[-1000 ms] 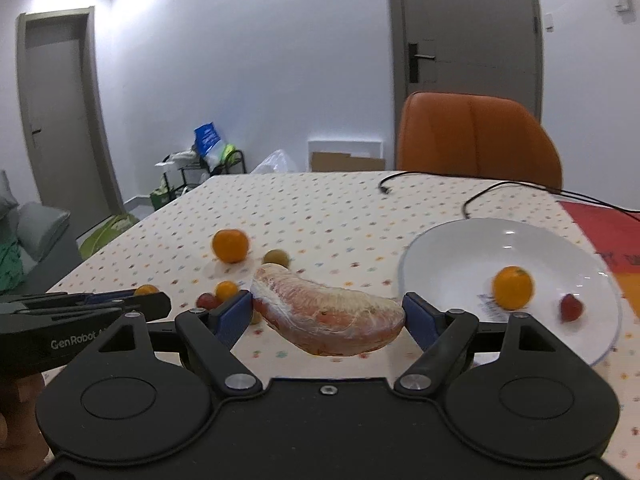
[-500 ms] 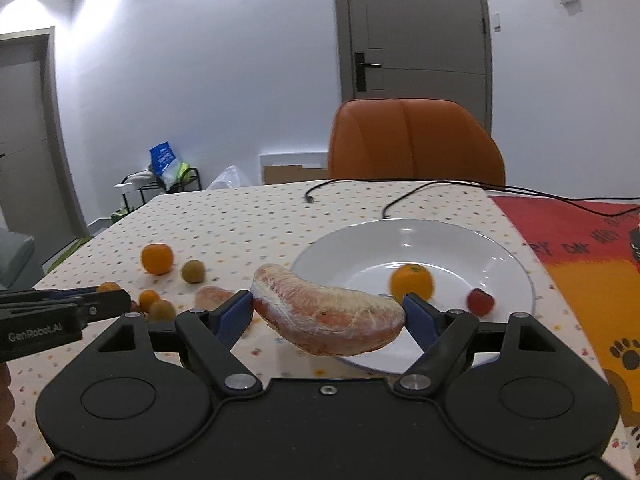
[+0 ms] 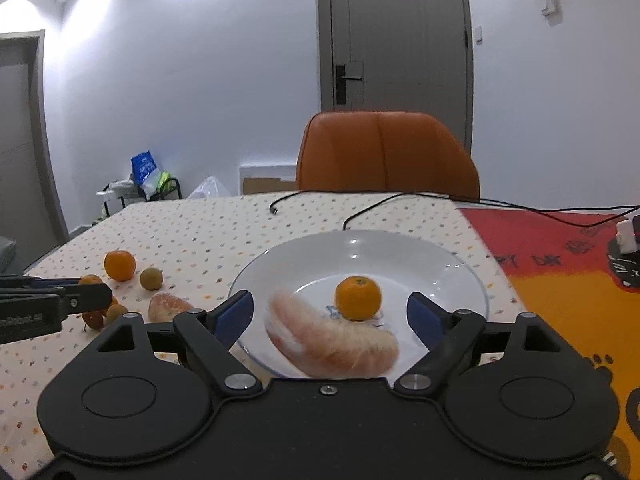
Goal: Organize fruits
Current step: 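Carry the pomelo segment into the bowl and release while left gripper carries its fruit, then lower the small yellow-orange fruit into the bowl and open left gripper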
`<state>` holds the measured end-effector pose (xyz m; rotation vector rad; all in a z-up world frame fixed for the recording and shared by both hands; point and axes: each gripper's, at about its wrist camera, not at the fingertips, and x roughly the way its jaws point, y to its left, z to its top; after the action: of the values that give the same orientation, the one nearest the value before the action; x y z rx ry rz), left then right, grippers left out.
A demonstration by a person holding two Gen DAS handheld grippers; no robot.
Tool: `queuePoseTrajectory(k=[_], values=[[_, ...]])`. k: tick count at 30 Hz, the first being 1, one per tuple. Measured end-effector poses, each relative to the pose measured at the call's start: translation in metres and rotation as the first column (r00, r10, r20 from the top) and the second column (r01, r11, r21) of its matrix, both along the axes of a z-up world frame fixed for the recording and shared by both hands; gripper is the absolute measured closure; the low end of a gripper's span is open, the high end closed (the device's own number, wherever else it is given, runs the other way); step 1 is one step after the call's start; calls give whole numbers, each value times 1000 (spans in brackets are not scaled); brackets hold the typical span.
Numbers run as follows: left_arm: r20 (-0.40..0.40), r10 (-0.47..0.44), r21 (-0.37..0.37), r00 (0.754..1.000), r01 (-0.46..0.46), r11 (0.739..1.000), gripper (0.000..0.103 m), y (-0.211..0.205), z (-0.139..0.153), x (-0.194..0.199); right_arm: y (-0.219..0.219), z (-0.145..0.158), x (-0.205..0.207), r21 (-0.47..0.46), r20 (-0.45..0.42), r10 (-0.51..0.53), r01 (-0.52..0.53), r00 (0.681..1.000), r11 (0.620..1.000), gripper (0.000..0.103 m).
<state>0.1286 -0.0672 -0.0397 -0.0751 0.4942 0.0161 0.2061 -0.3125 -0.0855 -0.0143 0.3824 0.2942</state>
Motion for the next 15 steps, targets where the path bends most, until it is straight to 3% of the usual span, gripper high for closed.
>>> queuePoseTrajectory(k=[15], values=[[20, -108, 69, 994, 106, 992, 80, -53, 9, 23, -43, -8, -13, 108, -42, -25, 29, 999, 994, 18]])
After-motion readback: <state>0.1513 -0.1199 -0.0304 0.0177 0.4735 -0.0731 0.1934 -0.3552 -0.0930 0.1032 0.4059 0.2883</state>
